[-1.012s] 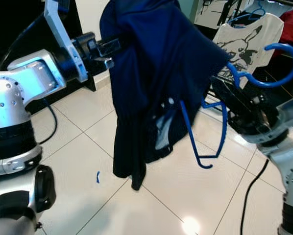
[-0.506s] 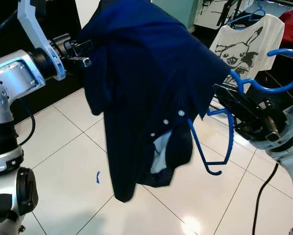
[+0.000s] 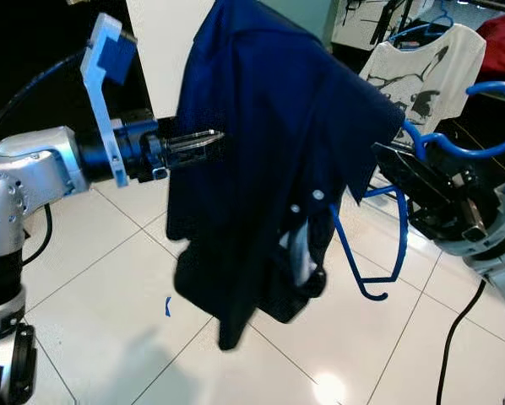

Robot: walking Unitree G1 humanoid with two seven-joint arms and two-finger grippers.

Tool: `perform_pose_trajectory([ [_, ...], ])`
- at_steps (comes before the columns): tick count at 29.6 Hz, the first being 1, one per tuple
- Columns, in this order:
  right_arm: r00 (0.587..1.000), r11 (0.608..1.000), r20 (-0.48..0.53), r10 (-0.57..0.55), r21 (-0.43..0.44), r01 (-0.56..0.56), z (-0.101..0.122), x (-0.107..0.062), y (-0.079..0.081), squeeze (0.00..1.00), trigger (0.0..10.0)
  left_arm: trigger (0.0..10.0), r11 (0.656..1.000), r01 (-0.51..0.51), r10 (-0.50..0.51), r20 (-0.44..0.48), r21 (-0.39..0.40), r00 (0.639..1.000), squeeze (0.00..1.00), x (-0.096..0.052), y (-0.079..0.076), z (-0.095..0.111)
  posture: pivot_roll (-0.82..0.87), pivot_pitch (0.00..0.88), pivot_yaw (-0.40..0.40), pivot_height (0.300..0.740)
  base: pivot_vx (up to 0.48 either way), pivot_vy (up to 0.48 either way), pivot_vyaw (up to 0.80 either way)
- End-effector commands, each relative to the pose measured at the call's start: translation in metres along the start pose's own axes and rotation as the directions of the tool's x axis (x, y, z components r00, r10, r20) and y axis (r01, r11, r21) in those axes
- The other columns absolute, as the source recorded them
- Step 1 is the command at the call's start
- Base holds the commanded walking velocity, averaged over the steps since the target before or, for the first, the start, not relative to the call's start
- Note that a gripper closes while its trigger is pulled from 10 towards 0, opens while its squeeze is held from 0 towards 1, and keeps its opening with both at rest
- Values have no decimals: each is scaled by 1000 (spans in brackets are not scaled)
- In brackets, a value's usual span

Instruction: Hang hanger

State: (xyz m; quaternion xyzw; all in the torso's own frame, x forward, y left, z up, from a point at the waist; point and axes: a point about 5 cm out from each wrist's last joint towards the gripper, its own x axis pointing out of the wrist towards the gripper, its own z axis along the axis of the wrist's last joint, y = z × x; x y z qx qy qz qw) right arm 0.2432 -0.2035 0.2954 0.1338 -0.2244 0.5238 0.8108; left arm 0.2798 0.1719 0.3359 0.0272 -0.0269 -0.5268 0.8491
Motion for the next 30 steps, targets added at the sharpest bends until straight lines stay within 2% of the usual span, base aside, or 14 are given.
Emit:
perform_pose_trajectory([
  [1,1000,999,-13,7,-35,-7,4,-1,1,0,10000,10000,999,-9,13,-63,52,998,1000,-11,2,-3,56,130,31,740,0,0,0],
  [3,998,999,-68,-10,-46,7,1,-4,-2,0,10000,10000,992,4,7,-96,124,995,1000,-33,4,3,57,130,29,740,0,0,0],
  [7,996,999,-85,-17,-49,12,0,-6,-3,0,10000,10000,989,22,-9,-92,148,996,1000,-39,2,8,57,130,29,740,0,0,0],
  [9,990,998,-131,-45,-56,37,-5,-11,-7,0,10000,10000,976,94,-92,-21,197,996,1000,-48,-9,27,59,129,25,740,0,0,0],
  [11,990,998,-131,-45,-56,37,-5,-11,-7,0,10000,10000,976,94,-92,-21,197,996,1000,-48,-9,27,59,129,25,740,0,0,0],
  [13,974,999,-223,-37,-44,27,-18,-14,-6,0,10000,10000,955,-16,-8,78,297,997,1000,-43,1,48,59,128,24,740,0,0,0],
  [16,968,999,-250,-27,-34,19,-23,-14,-5,0,10000,10000,944,-64,27,118,324,993,1000,-40,6,54,59,128,24,740,0,0,0],
  [17,958,1000,-287,-2,-12,-2,-32,-12,-2,0,10000,10000,932,-61,6,154,356,988,0,-31,4,61,57,126,25,740,0,0,0],
  [21,951,1000,-309,21,6,-20,-39,-9,1,0,10000,10000,918,-30,-32,150,395,988,0,-22,1,63,58,121,28,740,0,0,0],
  [23,945,999,-326,40,17,-37,-44,-6,2,0,10000,10000,897,23,-79,108,442,991,0,-13,-3,61,61,116,31,740,0,0,0],
  [24,942,998,-332,57,23,-53,-47,-3,4,0,10000,10000,872,97,-128,32,480,991,0,-4,-6,56,63,113,36,740,0,0,0],
  [26,942,998,-332,57,23,-53,-47,-3,4,0,10000,10000,872,97,-128,32,480,991,0,-4,-6,56,63,113,36,740,0,0,0],
  [29,940,996,-330,91,18,-90,-49,5,5,0,10000,10000,795,306,-189,-266,524,945,0,8,-8,26,65,105,50,740,0,0,0],
  [30,940,996,-330,91,18,-90,-49,5,5,0,10000,10000,795,306,-189,-266,524,945,0,8,-8,26,65,105,50,740,0,0,0],
])
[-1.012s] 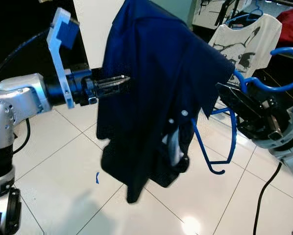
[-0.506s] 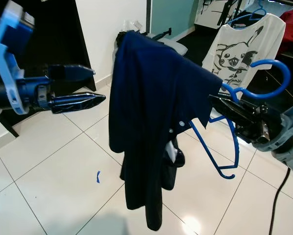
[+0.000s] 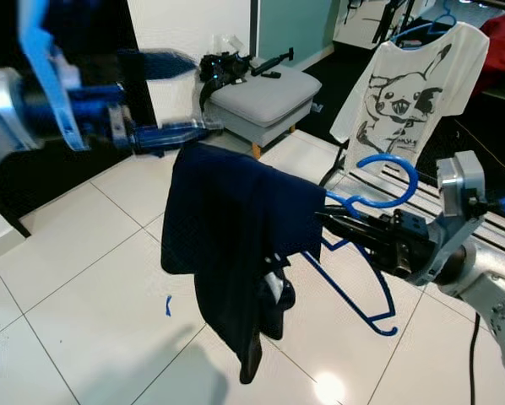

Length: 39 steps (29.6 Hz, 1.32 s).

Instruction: Hang hanger

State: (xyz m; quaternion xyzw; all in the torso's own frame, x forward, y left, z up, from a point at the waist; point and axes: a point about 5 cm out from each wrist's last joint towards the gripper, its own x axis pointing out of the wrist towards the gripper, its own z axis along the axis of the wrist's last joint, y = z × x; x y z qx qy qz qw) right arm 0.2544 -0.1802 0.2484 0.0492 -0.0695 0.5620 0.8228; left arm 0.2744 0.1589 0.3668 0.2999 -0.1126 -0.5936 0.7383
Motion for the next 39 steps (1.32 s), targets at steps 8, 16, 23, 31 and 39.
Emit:
perform_pose_trajectory([
  [8,997,994,6,79,-76,-79,8,12,9,0,10000,10000,993,104,-82,-280,63,956,0,11,-1,-35,66,99,66,740,0,0,0],
  [16,994,990,5,107,-95,-106,8,18,13,0,10000,0,989,121,-85,-348,85,934,0,17,4,-49,64,95,70,740,0,0,0],
  [23,993,988,5,118,-106,-117,10,21,13,0,10000,0,983,161,-115,-388,90,914,0,16,4,-57,63,95,70,740,0,0,0],
  [31,995,989,-5,100,-112,-100,6,23,13,0,10000,0,984,166,-131,-358,71,925,0,17,4,-60,61,100,70,740,0,0,0],
  [39,997,989,-30,77,-128,-80,5,22,12,0,10000,0,982,184,-156,-341,51,927,0,19,1,-64,58,101,69,740,0,0,0],
])
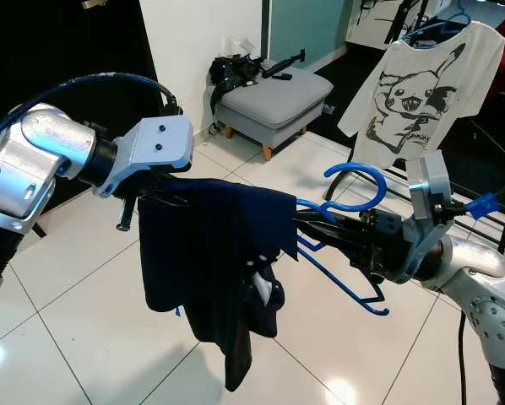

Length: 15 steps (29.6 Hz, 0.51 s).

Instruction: Hang hanger

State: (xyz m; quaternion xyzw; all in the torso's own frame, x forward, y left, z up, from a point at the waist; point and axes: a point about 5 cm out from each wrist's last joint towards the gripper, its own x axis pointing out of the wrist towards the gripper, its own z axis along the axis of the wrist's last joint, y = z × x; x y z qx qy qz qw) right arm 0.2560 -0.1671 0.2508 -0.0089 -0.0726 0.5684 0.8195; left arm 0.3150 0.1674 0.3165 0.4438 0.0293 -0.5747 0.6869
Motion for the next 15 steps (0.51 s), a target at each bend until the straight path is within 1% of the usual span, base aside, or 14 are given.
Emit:
perform_pose_trajectory([
  [1,998,998,33,46,-35,-45,5,8,7,0,10000,0,1000,22,-23,49,9,999,0,7,-2,2,53,100,69,740,0,0,0],
  [5,999,999,34,38,-31,-37,5,8,5,0,10000,0,1000,23,-24,66,9,998,0,8,-2,3,54,100,68,740,0,0,0],
  [6,999,999,36,35,-27,-34,6,7,5,698,10000,0,1000,20,-21,74,8,997,0,8,-1,3,53,100,68,740,0,0,0],
  [7,999,999,38,33,-26,-32,7,6,4,1000,10000,0,1000,18,-18,81,7,997,0,8,-1,3,52,100,68,740,0,0,0],
  [14,999,999,35,1,-32,0,9,0,0,1000,10000,0,1000,6,-6,97,1,995,0,8,1,3,50,101,67,740,0,0,0],
  [15,999,999,32,-17,-38,19,9,-4,-1,1000,10000,0,1000,-1,1,97,-1,995,0,7,2,2,50,101,65,740,0,0,0],
])
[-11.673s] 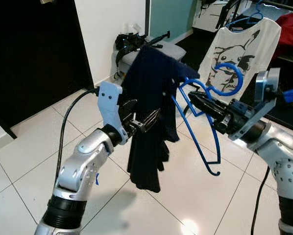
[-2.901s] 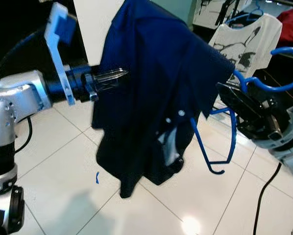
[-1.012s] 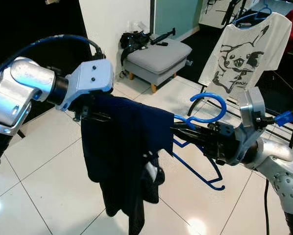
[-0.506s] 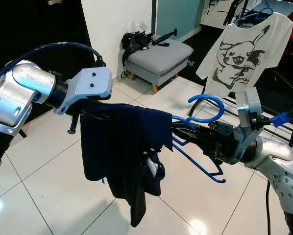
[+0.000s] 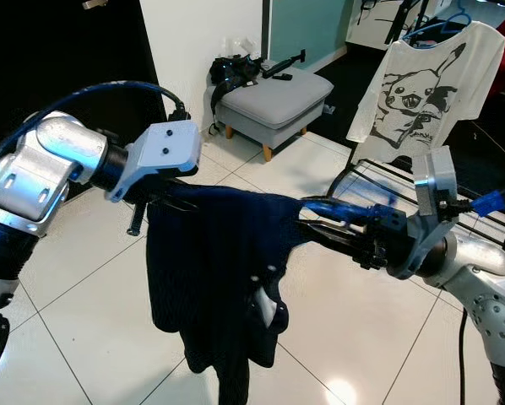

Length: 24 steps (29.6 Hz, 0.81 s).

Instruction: Hang hanger

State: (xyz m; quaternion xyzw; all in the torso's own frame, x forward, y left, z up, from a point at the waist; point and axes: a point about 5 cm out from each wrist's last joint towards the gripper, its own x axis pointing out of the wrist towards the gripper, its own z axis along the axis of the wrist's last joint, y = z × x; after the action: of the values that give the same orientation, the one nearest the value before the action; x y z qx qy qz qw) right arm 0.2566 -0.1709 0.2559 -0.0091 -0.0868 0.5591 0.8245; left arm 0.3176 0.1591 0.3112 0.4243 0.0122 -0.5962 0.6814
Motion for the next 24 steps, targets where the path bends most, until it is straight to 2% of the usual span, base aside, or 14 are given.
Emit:
perform_pose_trajectory([
  [1,1000,1000,10,4,-20,-3,4,-1,1,1000,10000,0,1000,-23,23,33,1,999,0,-3,2,2,50,101,65,740,0,0,0],
  [5,998,998,-6,-58,-40,58,7,-15,-5,1000,10000,0,999,-45,45,29,-10,999,0,-6,5,-2,49,103,65,740,0,0,0],
  [7,988,987,-31,-150,-64,148,12,-41,-11,1000,10000,0,995,-89,89,20,-34,996,0,-13,10,-8,44,107,65,740,0,0,0],
  [10,981,980,-43,-190,-75,187,15,-53,-13,1000,10000,0,993,-110,111,14,-46,994,0,-16,12,-12,41,109,65,740,0,0,0],
  [11,970,969,-52,-236,-90,231,19,-66,-14,1000,10000,0,989,-139,140,7,-58,990,0,-21,15,-16,39,110,65,740,0,0,0],
  [15,967,965,-53,-249,-94,243,20,-70,-14,1000,10000,0,987,-148,149,5,-62,989,0,-22,16,-17,39,110,65,740,0,0,0],
  [16,946,944,-50,-319,-104,313,23,-88,-18,1000,10000,0,979,-191,191,-10,-73,982,0,-29,19,-22,29,114,67,740,0,0,0],
  [18,946,944,-50,-319,-104,313,23,-88,-18,1000,10000,0,979,-191,191,-10,-73,982,0,-29,19,-22,29,114,67,740,0,0,0],
  [19,927,926,-54,-371,-94,365,23,-105,-18,1000,10000,0,969,-237,237,-6,-78,972,0,-37,23,-24,28,114,68,740,0,0,0],
  [20,920,921,-56,-388,-57,385,18,-115,-14,1000,10000,0,958,-276,279,30,-79,960,0,-43,29,-20,29,114,64,740,0,0,0],
  [21,920,921,-56,-388,-57,385,18,-115,-14,1000,10000,0,958,-276,279,30,-79,960,0,-43,29,-20,29,114,64,740,0,0,0],
  [22,918,920,-66,-392,-17,391,10,-120,-10,1000,10000,0,949,-307,313,82,-75,946,0,-47,33,-13,30,114,63,740,0,0,0],
  [23,917,918,-80,-390,45,394,-7,-117,-4,827,10000,0,940,-337,343,173,-59,923,0,-49,40,1,34,113,66,740,0,0,0],
  [24,914,913,-86,-397,64,402,-14,-115,-3,827,10000,0,936,-347,350,204,-51,914,0,-49,42,6,34,113,66,740,0,0,0],
])
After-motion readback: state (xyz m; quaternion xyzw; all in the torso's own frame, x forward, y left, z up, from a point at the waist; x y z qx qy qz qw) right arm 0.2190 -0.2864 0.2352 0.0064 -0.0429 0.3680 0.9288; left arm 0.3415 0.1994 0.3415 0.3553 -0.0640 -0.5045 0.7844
